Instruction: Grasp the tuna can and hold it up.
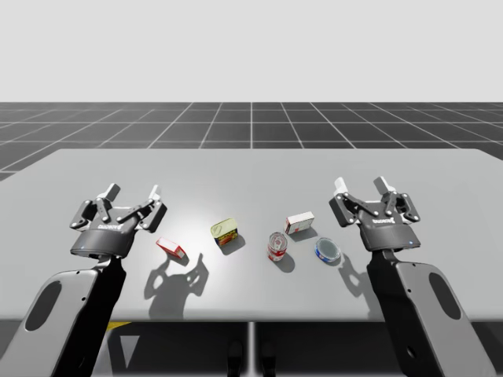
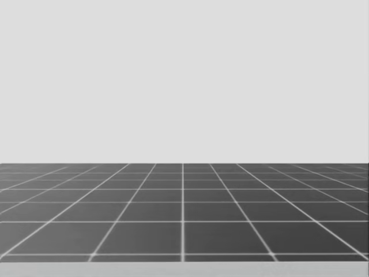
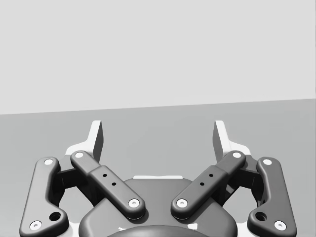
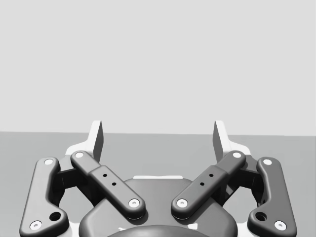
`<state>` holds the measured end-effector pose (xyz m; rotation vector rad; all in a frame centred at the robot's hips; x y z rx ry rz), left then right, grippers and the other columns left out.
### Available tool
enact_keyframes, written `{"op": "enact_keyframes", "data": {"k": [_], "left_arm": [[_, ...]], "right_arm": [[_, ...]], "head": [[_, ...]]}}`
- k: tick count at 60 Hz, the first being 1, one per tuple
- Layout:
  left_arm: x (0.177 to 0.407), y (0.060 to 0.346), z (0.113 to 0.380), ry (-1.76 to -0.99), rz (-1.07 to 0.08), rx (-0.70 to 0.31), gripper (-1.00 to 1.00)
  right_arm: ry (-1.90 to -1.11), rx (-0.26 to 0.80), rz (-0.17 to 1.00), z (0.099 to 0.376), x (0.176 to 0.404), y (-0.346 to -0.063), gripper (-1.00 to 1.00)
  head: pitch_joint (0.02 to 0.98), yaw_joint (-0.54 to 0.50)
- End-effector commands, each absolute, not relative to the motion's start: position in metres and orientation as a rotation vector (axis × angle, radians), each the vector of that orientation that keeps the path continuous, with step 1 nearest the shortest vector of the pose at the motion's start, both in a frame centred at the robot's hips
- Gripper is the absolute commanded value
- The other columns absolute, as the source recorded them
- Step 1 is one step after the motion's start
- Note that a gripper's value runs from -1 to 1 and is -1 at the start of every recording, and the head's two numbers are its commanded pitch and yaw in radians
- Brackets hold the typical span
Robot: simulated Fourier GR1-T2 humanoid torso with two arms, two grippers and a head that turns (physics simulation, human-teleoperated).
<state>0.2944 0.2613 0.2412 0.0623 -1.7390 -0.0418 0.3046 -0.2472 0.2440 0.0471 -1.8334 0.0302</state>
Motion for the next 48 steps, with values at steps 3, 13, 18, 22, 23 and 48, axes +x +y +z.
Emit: {"op": "enact_keyframes", "data": {"k": [3, 13, 18, 22, 23, 48], "left_arm": [[0.2942, 0.2607, 0.2408, -1.738, -0.044, 0.062, -1.00], [0.2943, 0.2610, 0.2406, -1.736, -0.040, 0.064, -1.00], [0.2945, 0.2616, 0.2405, -1.733, -0.039, 0.067, -1.00], [0.2947, 0.2622, 0.2403, -1.731, -0.039, 0.069, -1.00], [0.2947, 0.2622, 0.2403, -1.731, -0.040, 0.069, -1.00], [0.2938, 0.2630, 0.2419, -1.729, -0.057, 0.070, -1.00]], "right_arm": [[-1.821, 0.096, 0.052, 0.2425, 0.3020, -0.2452, -1.00], [-1.821, 0.115, 0.061, 0.2438, 0.3034, -0.2444, -1.00], [-1.819, 0.108, 0.056, 0.2435, 0.3041, -0.2446, -1.00], [-1.821, 0.096, 0.057, 0.2432, 0.3045, -0.2445, -1.00], [-1.820, 0.096, 0.057, 0.2432, 0.3045, -0.2445, -1.00], [-1.812, 0.078, 0.062, 0.2423, 0.3047, -0.2423, -1.00]], "head": [[0.064, -0.01], [0.135, -0.01], [0.225, -0.01], [0.304, -0.01], [0.317, -0.01], [0.688, -0.09]]}}
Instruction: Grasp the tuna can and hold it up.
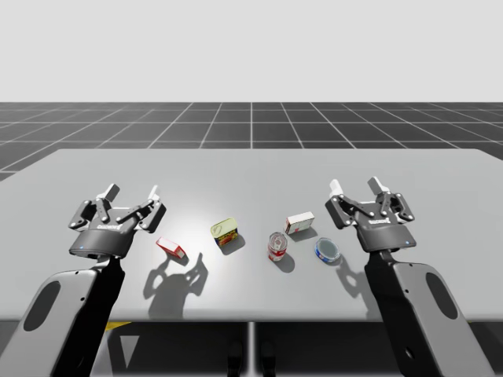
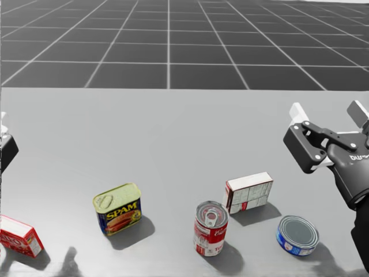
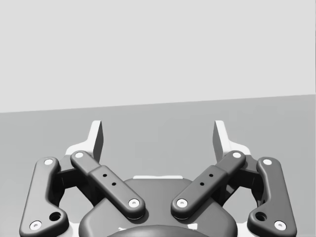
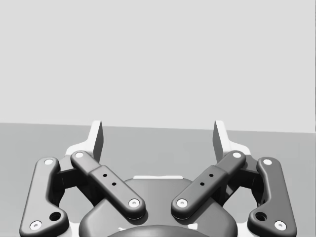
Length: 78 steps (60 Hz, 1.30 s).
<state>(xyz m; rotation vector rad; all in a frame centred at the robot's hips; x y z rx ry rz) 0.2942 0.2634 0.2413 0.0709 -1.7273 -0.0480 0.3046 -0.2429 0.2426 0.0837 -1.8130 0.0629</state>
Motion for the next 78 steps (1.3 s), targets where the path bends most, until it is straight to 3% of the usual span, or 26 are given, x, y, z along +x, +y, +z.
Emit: {"op": "enact_keyframes", "data": {"k": [1, 21, 31, 43, 58, 68, 78], "left_arm": [[0.294, 0.263, 0.242, -1.730, -0.059, 0.070, -1.00], [0.288, 0.252, 0.243, -1.738, -0.095, 0.051, -1.00], [0.287, 0.248, 0.241, -1.732, -0.111, 0.046, -1.00], [0.287, 0.247, 0.239, -1.722, -0.107, 0.042, -1.00], [0.287, 0.246, 0.238, -1.716, -0.112, 0.040, -1.00], [0.288, 0.245, 0.238, -1.716, -0.112, 0.040, -1.00], [0.288, 0.244, 0.237, -1.714, -0.116, 0.038, -1.00]], "right_arm": [[-1.812, 0.078, 0.062, 0.242, 0.305, -0.242, -1.00], [-1.813, 0.065, 0.049, 0.244, 0.304, -0.244, -1.00], [-1.807, 0.077, 0.046, 0.244, 0.304, -0.245, -1.00], [-1.737, 0.097, 0.064, 0.248, 0.298, -0.243, -1.00], [-1.666, 0.148, 0.173, 0.256, 0.262, -0.254, -1.00], [-1.609, 0.135, 0.266, 0.245, 0.234, -0.258, -1.00], [-1.575, 0.142, 0.281, 0.229, 0.220, -0.260, -1.00]], "head": [[0.693, -0.10], [0.867, -0.35], [0.894, -0.39], [0.880, -0.39], [0.875, -0.40], [0.872, -0.40], [0.873, -0.40]]}}
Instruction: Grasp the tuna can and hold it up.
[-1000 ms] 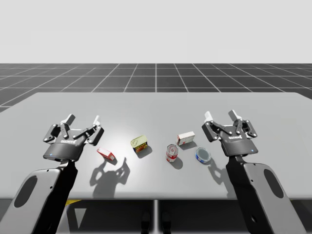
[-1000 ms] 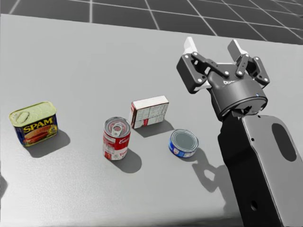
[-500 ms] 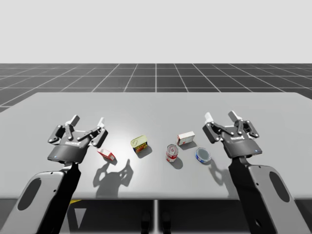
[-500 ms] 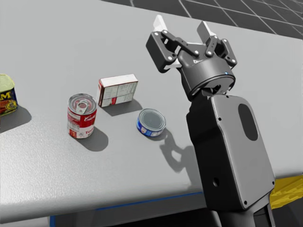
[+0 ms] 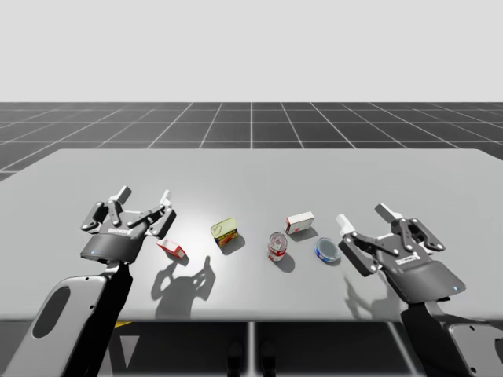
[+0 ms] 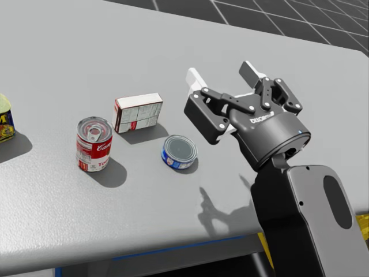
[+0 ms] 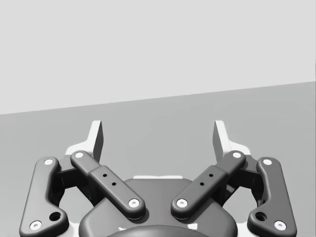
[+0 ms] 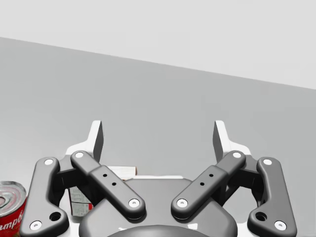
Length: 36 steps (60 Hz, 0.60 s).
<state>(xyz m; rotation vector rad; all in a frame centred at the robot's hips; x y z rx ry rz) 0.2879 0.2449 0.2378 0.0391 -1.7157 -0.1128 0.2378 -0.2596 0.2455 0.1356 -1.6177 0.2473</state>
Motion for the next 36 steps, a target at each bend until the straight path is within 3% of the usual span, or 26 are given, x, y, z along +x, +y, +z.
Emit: {"op": "enact_keyframes", "data": {"k": [1, 17, 36], "left_arm": [[0.288, 0.244, 0.237, -1.714, -0.116, 0.038, -1.00], [0.288, 0.242, 0.236, -1.714, -0.116, 0.041, -1.00], [0.288, 0.242, 0.236, -1.718, -0.112, 0.041, -1.00]], "right_arm": [[-1.568, 0.146, 0.283, 0.226, 0.218, -0.261, -1.00], [-1.474, 0.155, 0.306, 0.181, 0.204, -0.260, -1.00], [-1.394, 0.074, 0.330, 0.136, 0.215, -0.256, -1.00]], "head": [[0.874, -0.40], [0.872, -0.40], [0.875, -0.40]]}}
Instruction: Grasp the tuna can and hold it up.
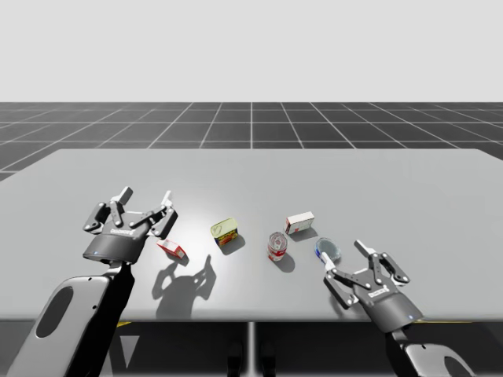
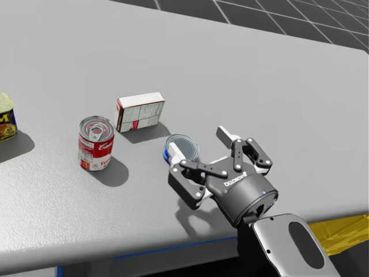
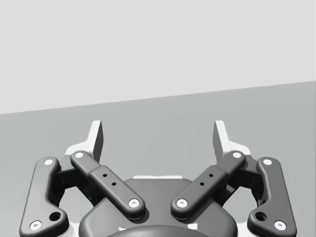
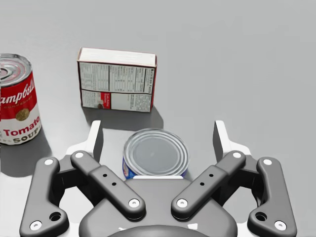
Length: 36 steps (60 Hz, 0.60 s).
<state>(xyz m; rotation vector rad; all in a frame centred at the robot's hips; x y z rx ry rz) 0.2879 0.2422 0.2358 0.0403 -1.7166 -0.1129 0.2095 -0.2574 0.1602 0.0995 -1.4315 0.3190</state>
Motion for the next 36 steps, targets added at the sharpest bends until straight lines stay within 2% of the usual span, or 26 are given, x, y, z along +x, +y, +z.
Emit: {"op": "enact_keyframes", "data": {"k": [1, 17, 36], "left_arm": [[0.288, 0.242, 0.236, -1.718, -0.111, 0.041, -1.00], [0.287, 0.242, 0.237, -1.723, -0.105, 0.042, -1.00], [0.287, 0.243, 0.238, -1.726, -0.102, 0.042, -1.00]], "right_arm": [[-1.393, 0.074, 0.328, 0.135, 0.216, -0.256, -1.00], [-1.349, 0.089, 0.292, 0.117, 0.238, -0.256, -1.00], [-1.309, 0.115, 0.284, 0.109, 0.256, -0.258, -1.00]], "head": [[0.876, -0.40], [0.876, -0.39], [0.871, -0.39]]}}
